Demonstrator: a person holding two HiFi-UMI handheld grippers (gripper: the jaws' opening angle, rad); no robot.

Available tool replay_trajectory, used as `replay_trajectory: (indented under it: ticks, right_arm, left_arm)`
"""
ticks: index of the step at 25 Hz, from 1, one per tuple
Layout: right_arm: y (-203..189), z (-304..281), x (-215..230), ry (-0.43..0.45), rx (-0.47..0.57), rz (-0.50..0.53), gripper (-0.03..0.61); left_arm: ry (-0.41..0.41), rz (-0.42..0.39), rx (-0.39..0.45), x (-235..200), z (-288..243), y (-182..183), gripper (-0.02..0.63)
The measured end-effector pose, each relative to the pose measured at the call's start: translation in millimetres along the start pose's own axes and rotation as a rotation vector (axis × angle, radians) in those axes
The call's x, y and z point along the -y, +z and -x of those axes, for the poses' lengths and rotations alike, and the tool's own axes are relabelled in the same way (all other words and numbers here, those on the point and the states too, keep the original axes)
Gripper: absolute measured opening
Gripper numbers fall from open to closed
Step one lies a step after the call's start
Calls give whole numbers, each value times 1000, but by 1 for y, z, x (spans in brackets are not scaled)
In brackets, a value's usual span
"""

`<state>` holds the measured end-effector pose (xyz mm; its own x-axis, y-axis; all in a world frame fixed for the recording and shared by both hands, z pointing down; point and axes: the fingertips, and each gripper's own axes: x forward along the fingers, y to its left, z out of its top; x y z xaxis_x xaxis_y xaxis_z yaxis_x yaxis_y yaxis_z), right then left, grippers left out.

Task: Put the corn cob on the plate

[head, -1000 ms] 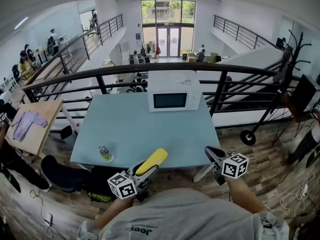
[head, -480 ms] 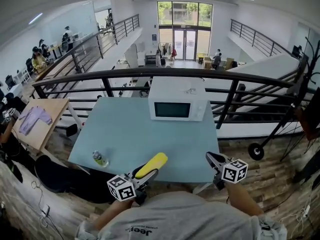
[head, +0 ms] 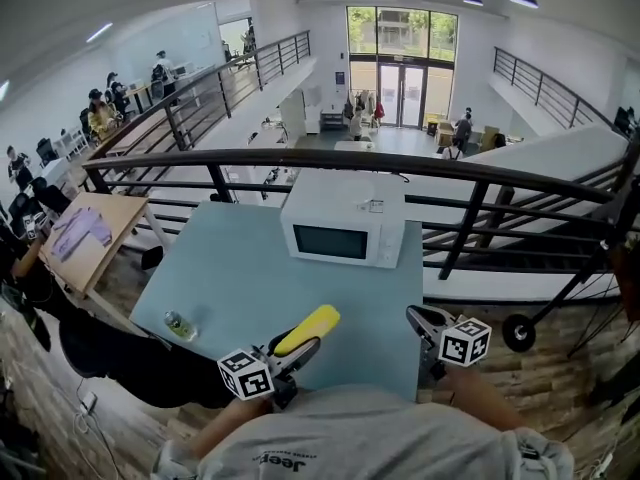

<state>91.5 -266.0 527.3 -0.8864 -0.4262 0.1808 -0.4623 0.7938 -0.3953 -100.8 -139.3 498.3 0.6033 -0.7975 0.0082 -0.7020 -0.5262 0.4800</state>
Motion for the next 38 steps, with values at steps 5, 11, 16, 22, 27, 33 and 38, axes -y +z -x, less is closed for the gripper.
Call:
replay_trajectory:
  ticks: [5, 11, 16, 22, 27, 33, 38]
  right_arm:
    - [6, 23, 43, 20, 1, -19, 17]
    - [8, 42, 78, 28, 2, -36, 17]
    - [10, 51, 102, 36, 8, -45, 17]
    - [2, 57, 122, 40, 34, -87, 17]
    - [-4, 61, 137, 30, 49, -113, 17]
    - [0, 65, 145, -3, 67, -115, 17]
    - [9, 64, 146, -46, 89, -109, 17]
  left_arm:
    - [34, 2, -7, 12, -41, -9, 239]
    - [39, 2, -17, 25, -79, -18, 239]
    - [38, 10, -29, 31, -105, -25, 239]
    - [62, 19, -64, 31, -118, -33, 239]
    - [70, 38, -67, 25, -136, -31, 239]
    - [72, 50, -64, 9, -146, -20, 239]
    - [36, 59, -66, -1, -149, -10, 239]
